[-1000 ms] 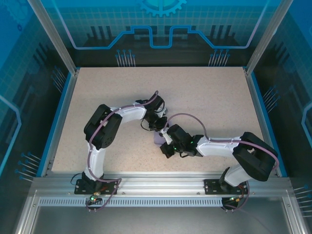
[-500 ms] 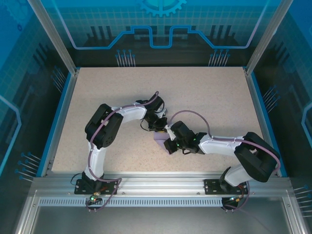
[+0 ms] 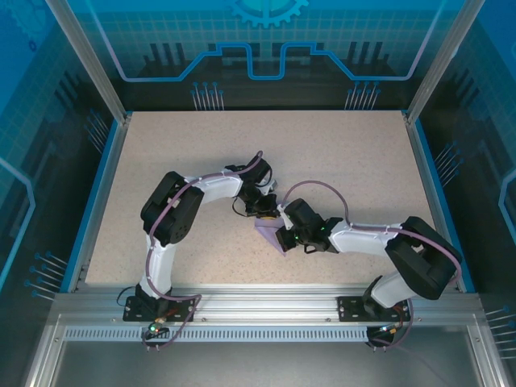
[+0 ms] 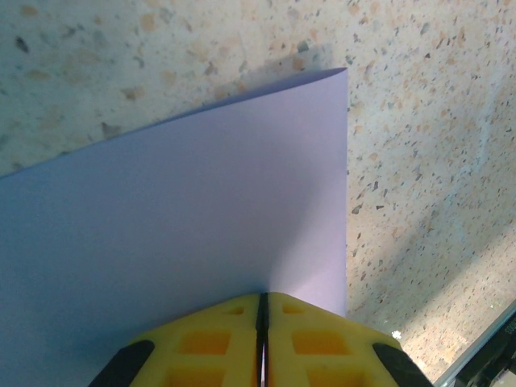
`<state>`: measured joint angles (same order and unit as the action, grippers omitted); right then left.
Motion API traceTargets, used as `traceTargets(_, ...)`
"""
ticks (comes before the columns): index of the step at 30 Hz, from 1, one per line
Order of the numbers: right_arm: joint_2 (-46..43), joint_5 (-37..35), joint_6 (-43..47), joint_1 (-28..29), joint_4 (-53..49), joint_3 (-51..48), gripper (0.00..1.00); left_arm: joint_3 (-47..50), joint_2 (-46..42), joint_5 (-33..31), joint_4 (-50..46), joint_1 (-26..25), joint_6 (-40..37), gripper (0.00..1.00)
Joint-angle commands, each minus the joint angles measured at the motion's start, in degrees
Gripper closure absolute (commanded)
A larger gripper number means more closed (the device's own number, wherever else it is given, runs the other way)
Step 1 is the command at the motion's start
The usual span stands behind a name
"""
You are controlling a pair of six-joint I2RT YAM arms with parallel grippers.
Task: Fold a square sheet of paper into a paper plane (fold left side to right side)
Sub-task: Third fold the triangle at the center of the table.
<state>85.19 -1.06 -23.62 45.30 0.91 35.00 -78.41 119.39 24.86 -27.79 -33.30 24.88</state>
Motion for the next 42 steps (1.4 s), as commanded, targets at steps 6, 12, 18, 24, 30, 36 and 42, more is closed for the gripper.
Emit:
traceTargets(6,2.04,-1.49,-1.1,-0.8,-0.92,1.1,1.0,-0.39,3.3,-2.63,-2.69,-0.73,-1.37,0.89)
traceTargets(12,2.72,-2.1,-1.51,-0.87,-1.07,1.47,1.0,-0.43,3.28,-2.59,-2.62,-0.72,-1.42,0.89)
traceTargets(18,3.05,-2.49,-1.67,-0.83,-1.26,1.86,1.0,-0.47,3.43,-2.54,-2.64,-0.73,-1.28,0.89)
traceTargets(24,2.62,-2.85,-1.61,-0.83,-1.52,2.0,1.0,-0.52,3.59,-2.54,-2.71,-0.72,-1.32,0.89)
traceTargets(30,2.66,-2.9,-1.56,-0.83,-1.6,2.09,1.0,-0.51,3.74,-2.54,-2.79,-0.71,-1.28,0.89)
traceTargets(36,3.22,-2.72,-1.47,-0.88,-1.86,2.43,1.0,-0.69,3.82,-2.45,-2.79,-0.72,-1.28,0.89)
traceTargets(42,4.19,-2.24,-1.25,-0.83,-3.04,2.54,1.0,-0.84,3.82,-2.36,-2.97,-0.83,-1.33,0.89)
